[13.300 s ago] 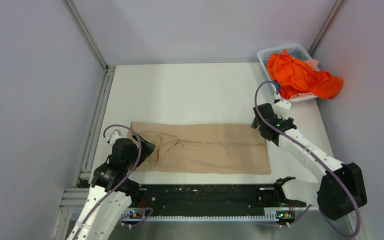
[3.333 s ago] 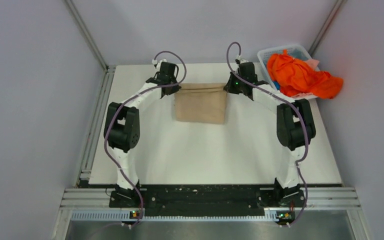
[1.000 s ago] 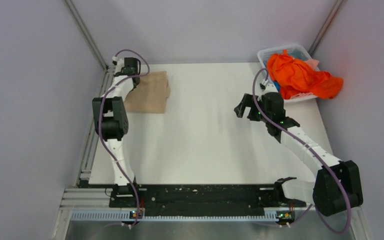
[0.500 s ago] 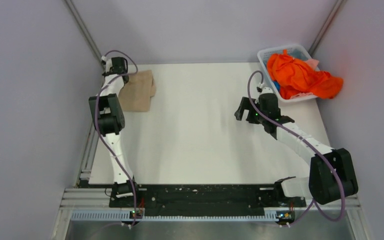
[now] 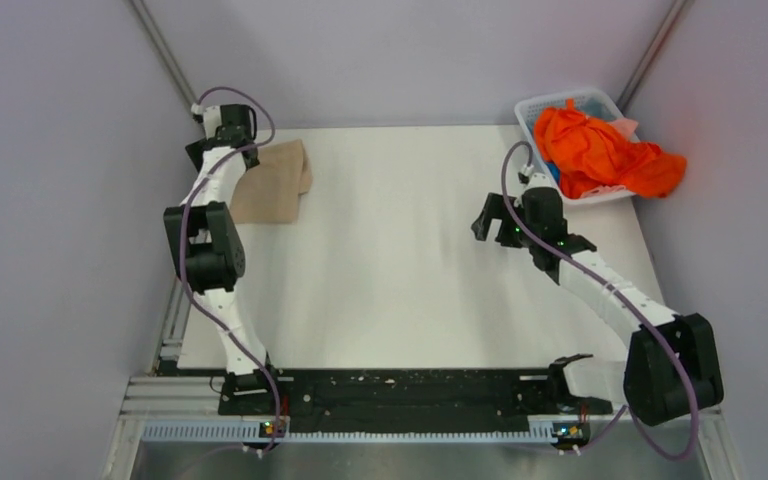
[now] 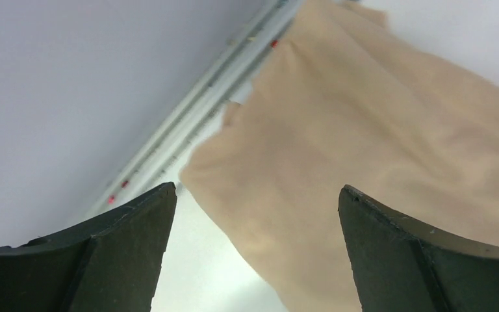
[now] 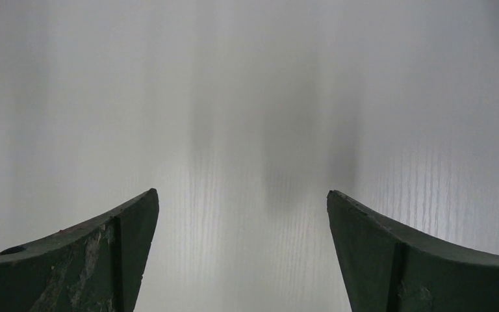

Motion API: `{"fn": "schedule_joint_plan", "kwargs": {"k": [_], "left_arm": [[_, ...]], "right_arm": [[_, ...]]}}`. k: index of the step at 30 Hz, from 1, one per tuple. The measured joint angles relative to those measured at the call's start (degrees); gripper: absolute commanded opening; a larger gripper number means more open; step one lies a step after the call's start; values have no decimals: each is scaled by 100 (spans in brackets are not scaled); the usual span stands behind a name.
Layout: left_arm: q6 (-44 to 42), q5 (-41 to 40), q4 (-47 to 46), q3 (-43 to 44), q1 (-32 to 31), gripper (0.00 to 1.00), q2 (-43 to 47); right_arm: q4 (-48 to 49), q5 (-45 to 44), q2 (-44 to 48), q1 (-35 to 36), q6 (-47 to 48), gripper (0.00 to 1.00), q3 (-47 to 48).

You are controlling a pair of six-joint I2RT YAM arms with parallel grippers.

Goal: Fold and stack the t-shirts
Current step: Put the neatly folded tshirt into the corner of the board with the left arm, then reset both arms

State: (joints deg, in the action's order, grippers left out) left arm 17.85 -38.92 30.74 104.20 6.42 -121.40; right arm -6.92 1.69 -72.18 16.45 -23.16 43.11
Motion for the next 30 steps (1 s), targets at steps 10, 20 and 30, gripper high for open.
{"fn": "schedule_joint_plan", "kwargs": {"k": [10, 20, 30], "left_arm": [[1102, 1510, -636, -2540, -1657, 99, 2898], [1075, 4463, -1976, -6839, -2450, 99, 6352], [1080, 4232, -2511, -7698, -2446, 99, 7700]], "right_arm": [[-254, -273, 1591, 0, -94, 99, -693], [-498, -1051, 2503, 0, -413, 99, -1320], [-634, -1220, 2732, 0, -402, 99, -1757]]}}
